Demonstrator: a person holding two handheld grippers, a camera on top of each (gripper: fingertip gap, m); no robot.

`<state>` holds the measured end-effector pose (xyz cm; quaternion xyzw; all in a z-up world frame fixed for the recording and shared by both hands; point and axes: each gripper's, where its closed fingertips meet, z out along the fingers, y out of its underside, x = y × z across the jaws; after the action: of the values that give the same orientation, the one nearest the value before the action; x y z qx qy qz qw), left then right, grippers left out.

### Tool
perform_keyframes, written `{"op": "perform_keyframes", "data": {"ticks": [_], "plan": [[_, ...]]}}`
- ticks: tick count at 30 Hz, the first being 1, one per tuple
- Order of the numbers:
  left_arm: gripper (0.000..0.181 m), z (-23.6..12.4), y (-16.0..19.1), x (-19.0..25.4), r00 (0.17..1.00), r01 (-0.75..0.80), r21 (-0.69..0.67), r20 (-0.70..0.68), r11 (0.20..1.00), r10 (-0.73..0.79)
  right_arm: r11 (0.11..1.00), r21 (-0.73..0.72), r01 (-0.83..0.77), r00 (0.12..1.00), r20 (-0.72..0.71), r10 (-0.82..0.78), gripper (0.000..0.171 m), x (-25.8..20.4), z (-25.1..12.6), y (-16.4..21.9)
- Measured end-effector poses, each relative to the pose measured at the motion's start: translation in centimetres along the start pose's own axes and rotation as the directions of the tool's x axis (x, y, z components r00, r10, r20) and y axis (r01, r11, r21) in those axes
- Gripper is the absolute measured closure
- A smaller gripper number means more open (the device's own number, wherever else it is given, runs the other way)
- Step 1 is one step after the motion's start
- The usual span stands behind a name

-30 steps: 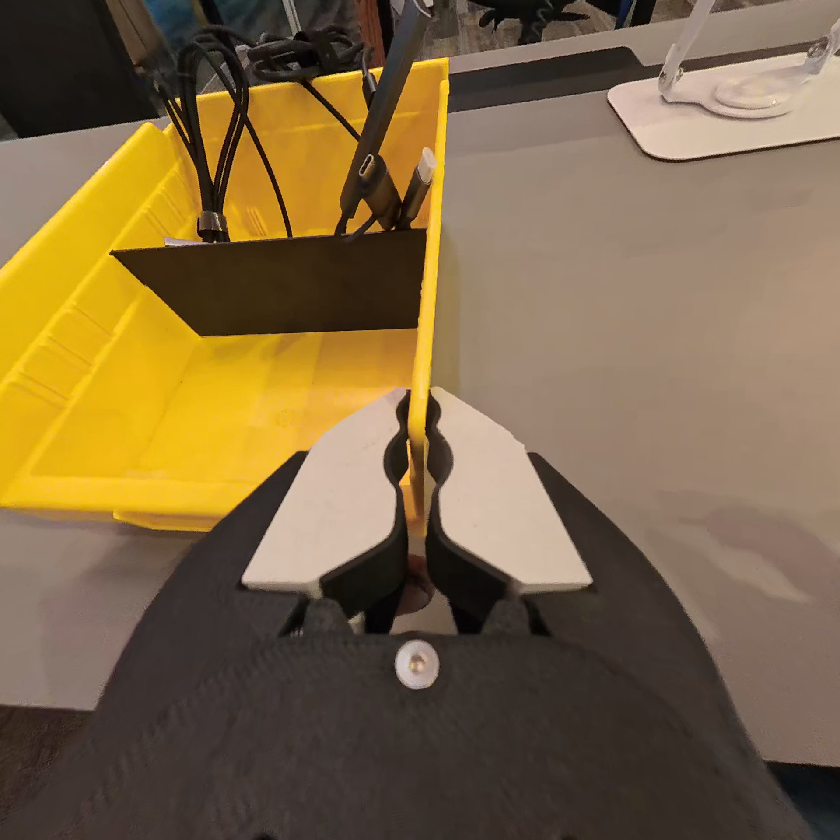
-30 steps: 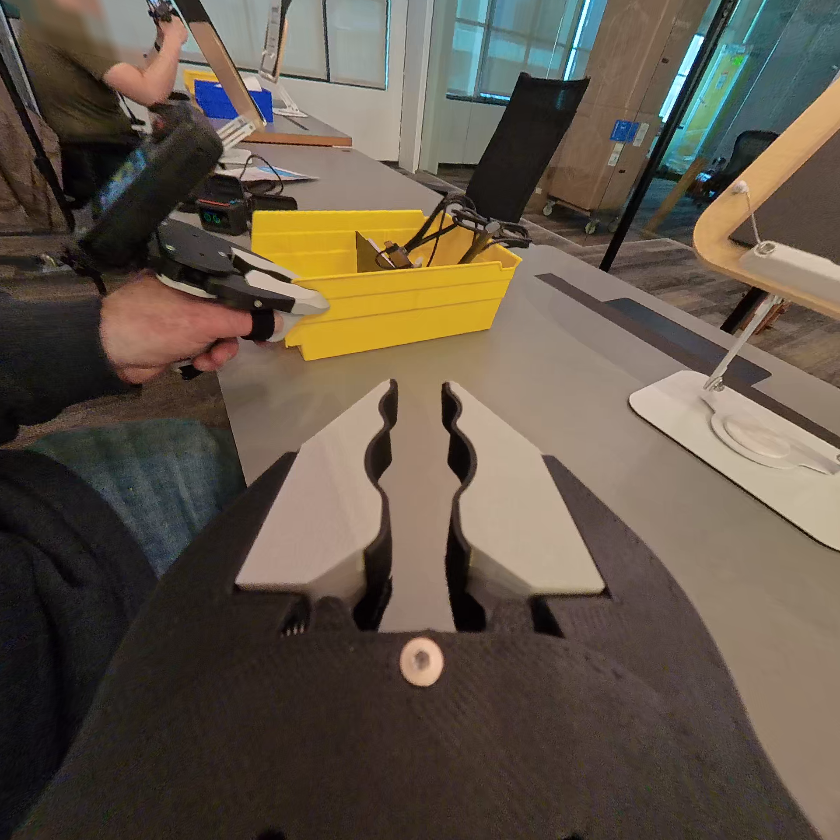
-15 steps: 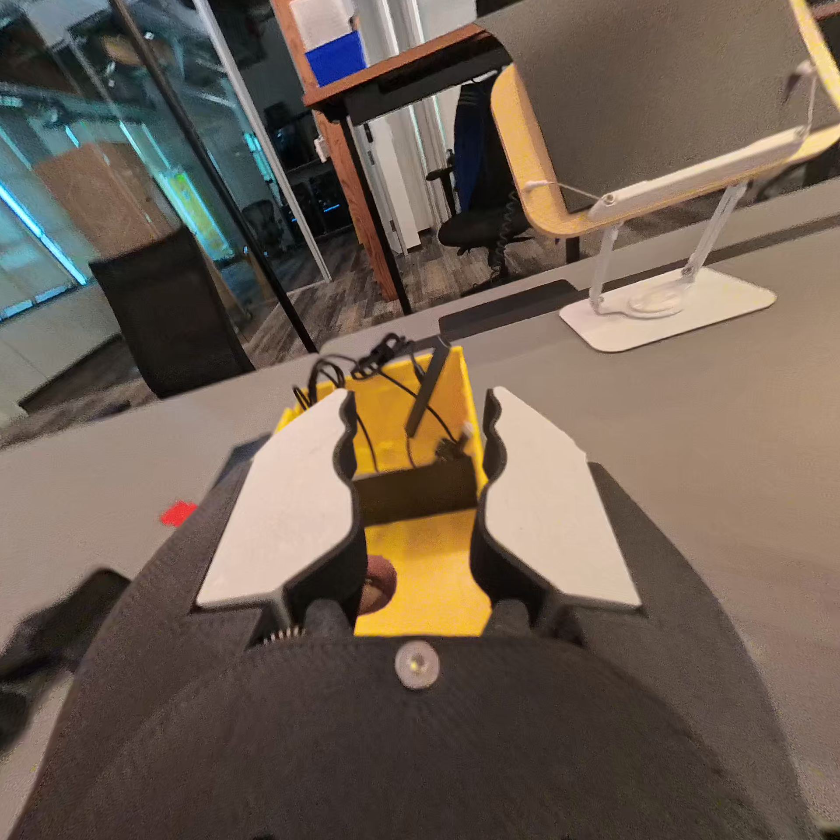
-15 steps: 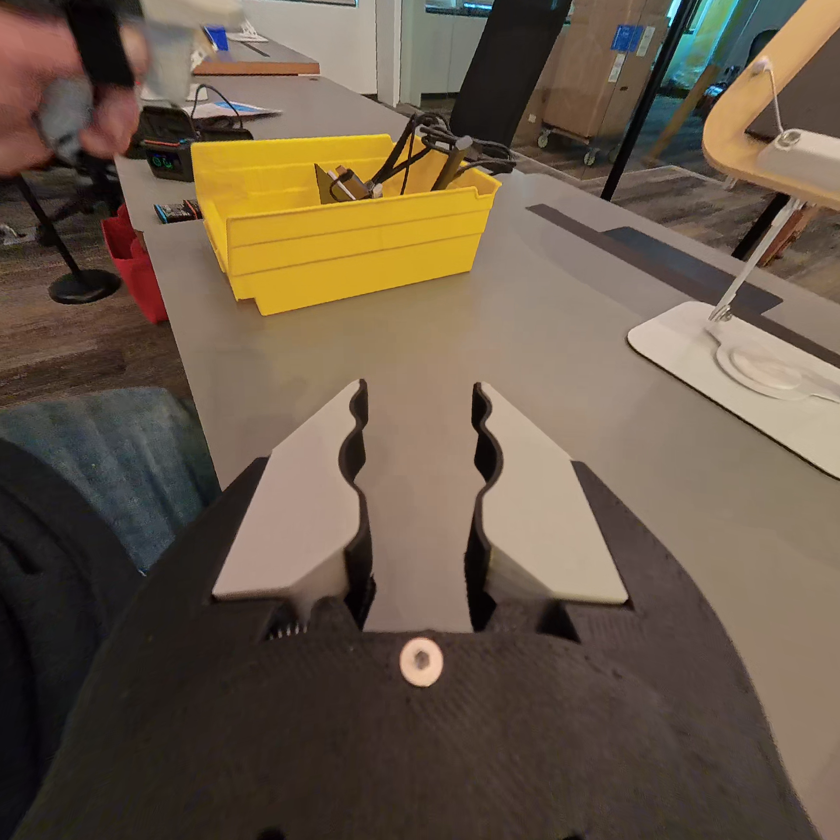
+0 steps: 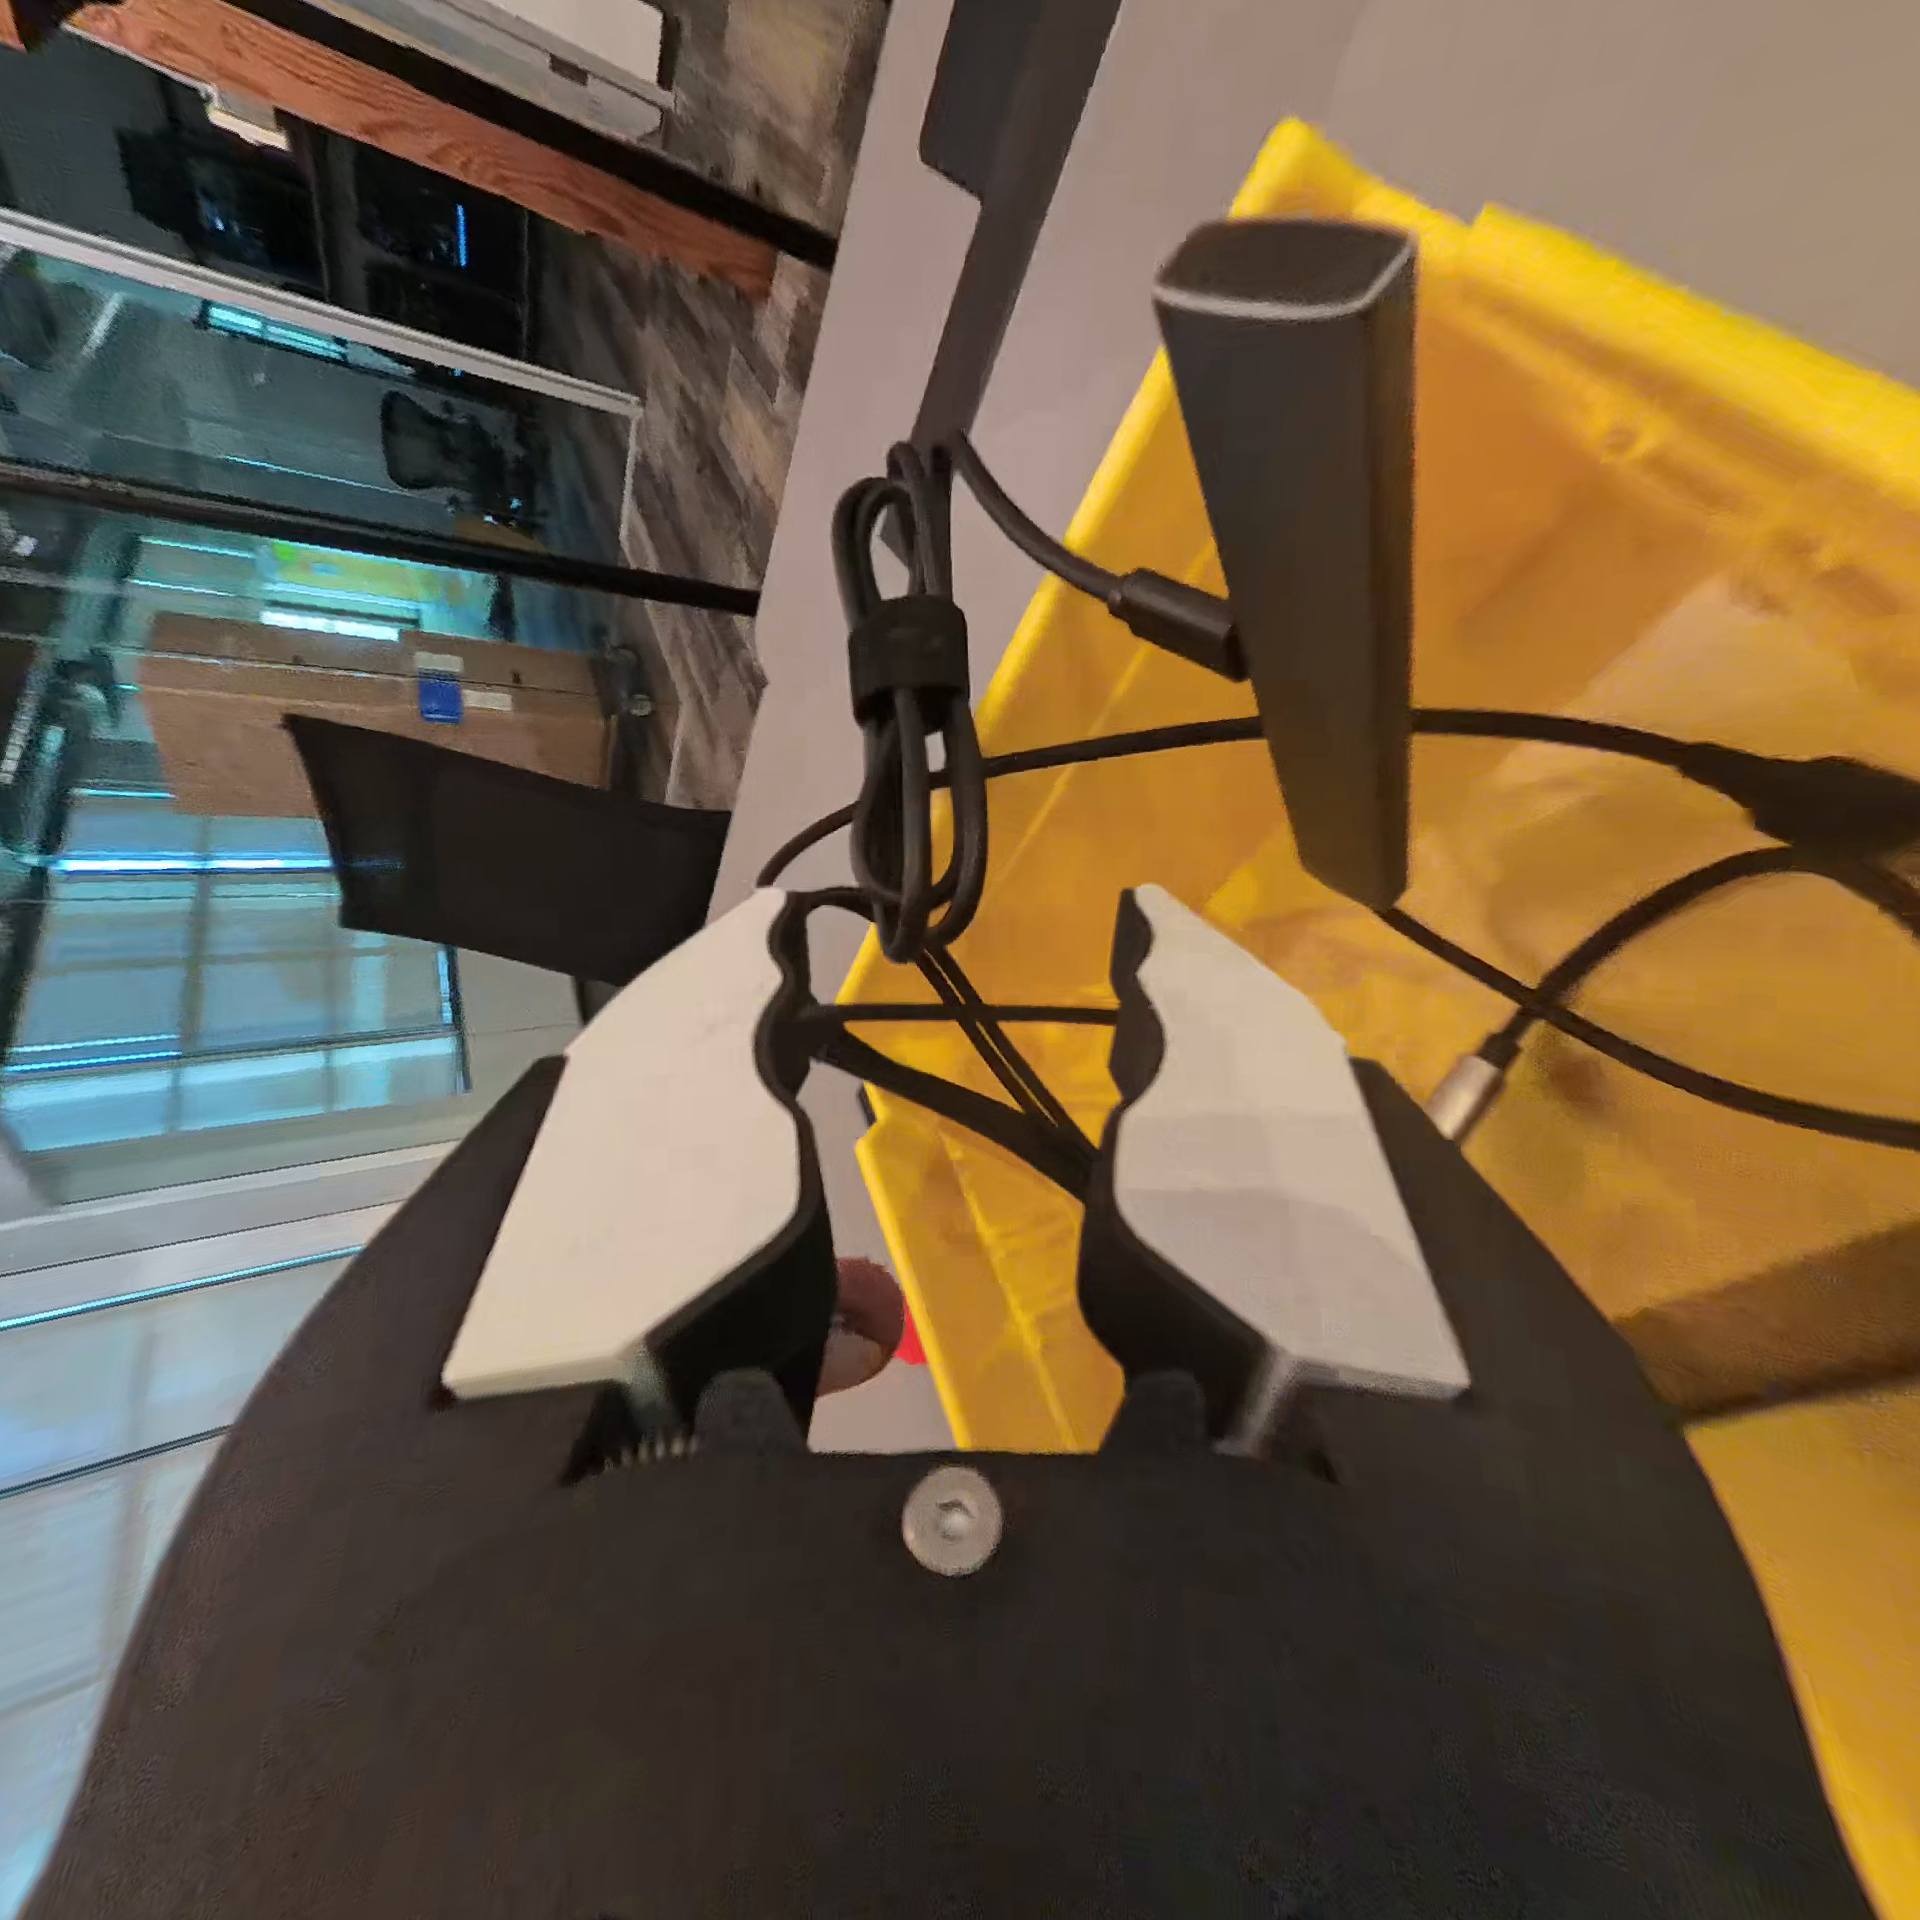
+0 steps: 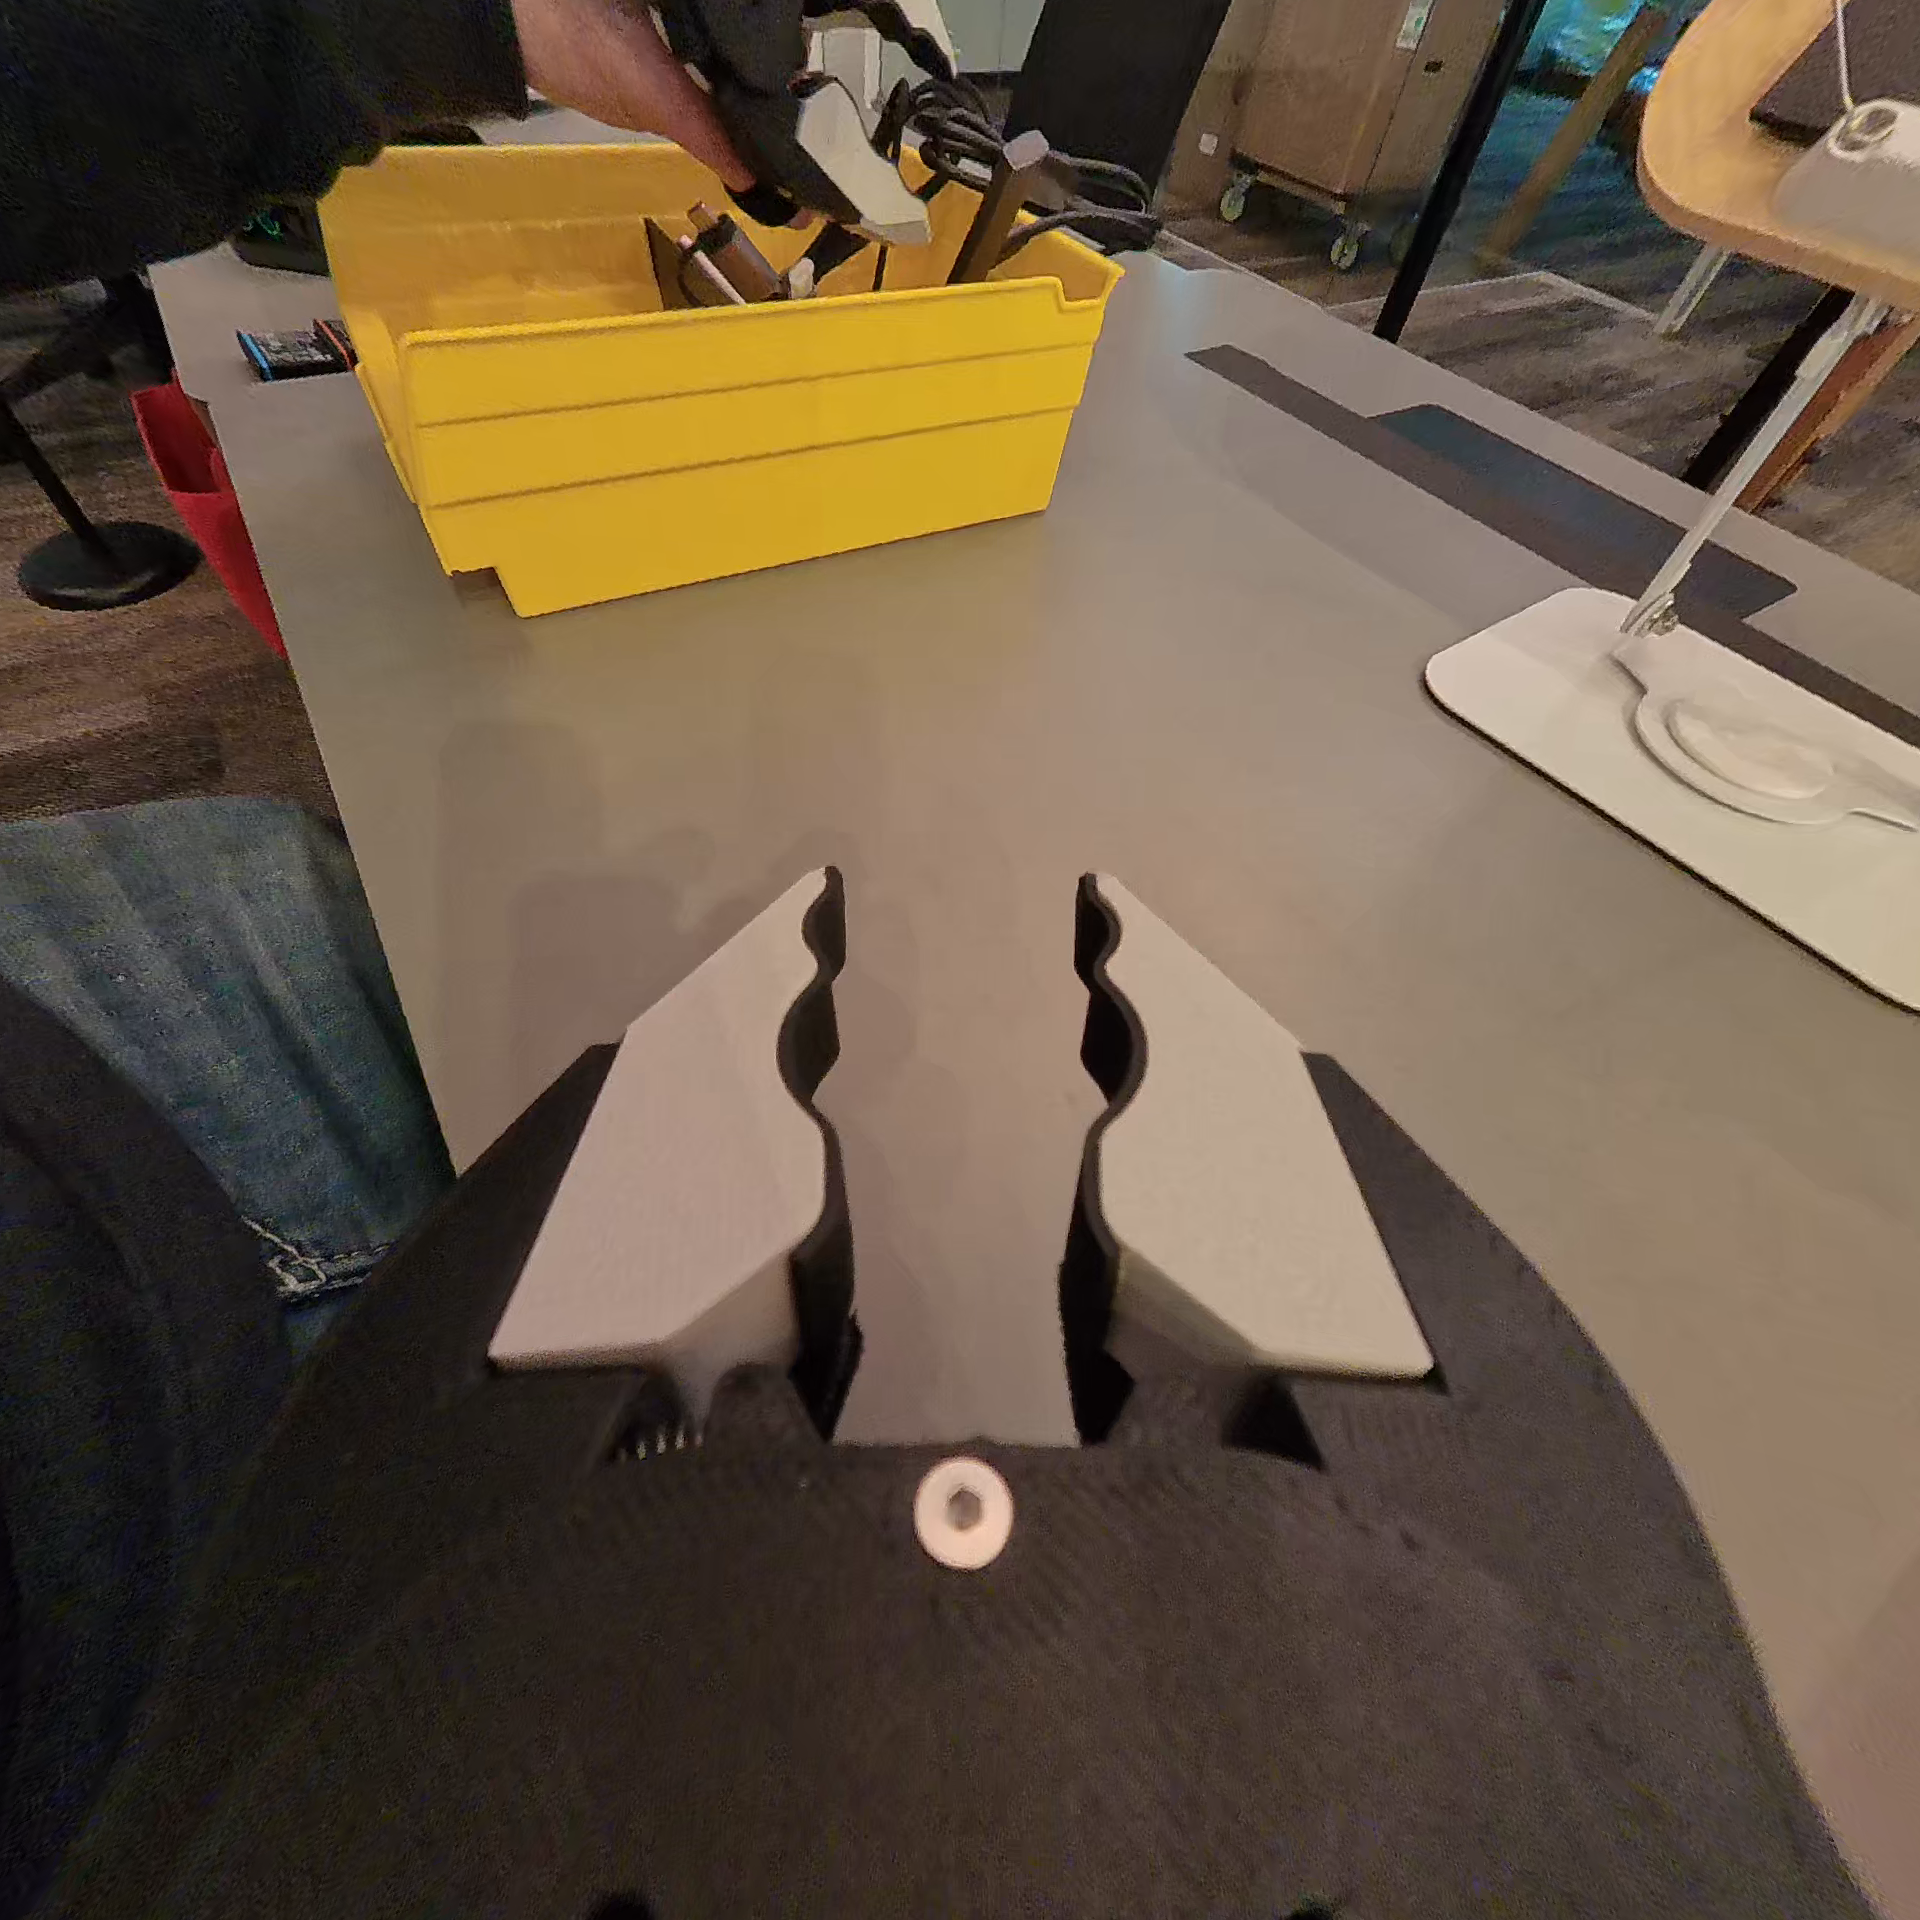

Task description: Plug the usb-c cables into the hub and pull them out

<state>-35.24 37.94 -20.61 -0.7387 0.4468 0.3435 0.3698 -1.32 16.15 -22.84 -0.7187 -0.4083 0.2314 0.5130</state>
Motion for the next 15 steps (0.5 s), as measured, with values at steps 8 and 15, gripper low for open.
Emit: {"op": "perform_keyframes", "data": {"ticks": [8, 15], "plan": [[0.158, 2.3, 0.1, -1.5, 0.986, -0.055, 0.013, 0.159, 0.998, 0.052, 1.0, -0.022, -0.02, 1.0, 0.01, 0.02, 0.13, 0.2, 0.5, 0.9], [0.161, -0.8, -0.6, -5.1, 0.95, 0.061, 0.148, 0.295, 0.987, -0.103, 0.999, -0.023, -0.031, 1.0, 0.005, 0.031, 0.134, 0.4, 0.6, 1.1]]}}
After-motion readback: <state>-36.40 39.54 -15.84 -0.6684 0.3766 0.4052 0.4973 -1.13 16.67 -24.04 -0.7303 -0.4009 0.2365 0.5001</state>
